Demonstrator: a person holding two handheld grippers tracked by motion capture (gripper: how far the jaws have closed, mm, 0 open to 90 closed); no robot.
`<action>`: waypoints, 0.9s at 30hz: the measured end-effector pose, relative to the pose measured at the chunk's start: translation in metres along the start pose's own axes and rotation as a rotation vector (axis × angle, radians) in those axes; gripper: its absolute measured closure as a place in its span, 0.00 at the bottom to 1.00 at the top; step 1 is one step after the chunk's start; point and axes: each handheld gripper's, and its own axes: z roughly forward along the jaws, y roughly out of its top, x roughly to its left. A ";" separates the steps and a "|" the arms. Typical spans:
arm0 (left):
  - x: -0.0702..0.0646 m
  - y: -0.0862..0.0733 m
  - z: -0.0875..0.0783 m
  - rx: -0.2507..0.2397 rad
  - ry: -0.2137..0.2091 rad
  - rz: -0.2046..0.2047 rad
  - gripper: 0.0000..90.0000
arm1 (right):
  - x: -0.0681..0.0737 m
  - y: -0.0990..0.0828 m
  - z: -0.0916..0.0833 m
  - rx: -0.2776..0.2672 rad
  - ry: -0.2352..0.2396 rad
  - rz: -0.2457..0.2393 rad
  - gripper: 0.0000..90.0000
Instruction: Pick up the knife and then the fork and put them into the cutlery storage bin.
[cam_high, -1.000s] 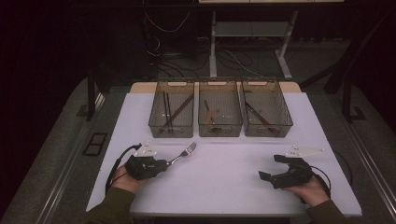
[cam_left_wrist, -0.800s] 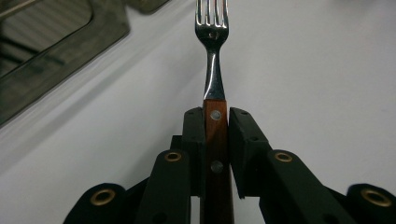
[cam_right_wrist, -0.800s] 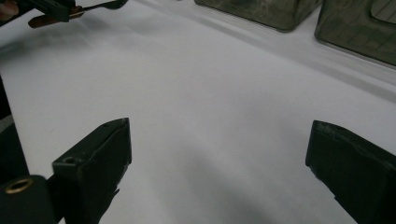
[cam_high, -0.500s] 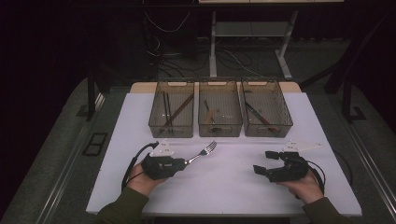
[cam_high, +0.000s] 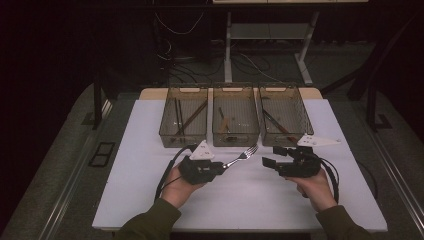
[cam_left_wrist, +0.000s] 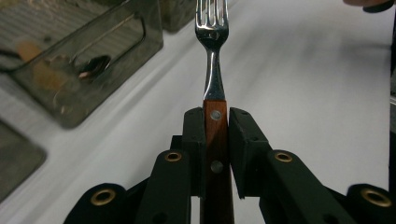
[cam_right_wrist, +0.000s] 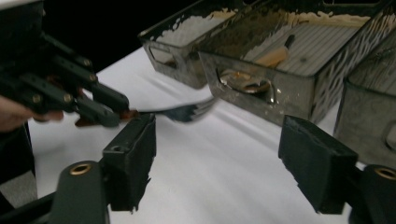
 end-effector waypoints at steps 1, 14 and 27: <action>-0.002 0.003 0.003 0.001 0.002 0.005 0.85 | -0.001 0.002 0.002 -0.006 0.003 0.003 0.34; -0.017 0.008 0.011 -0.043 0.014 0.016 0.85 | -0.008 0.002 0.022 -0.005 0.022 0.113 0.58; -0.019 0.007 0.014 -0.040 0.016 0.021 0.85 | -0.012 0.002 0.027 -0.042 0.036 0.158 0.86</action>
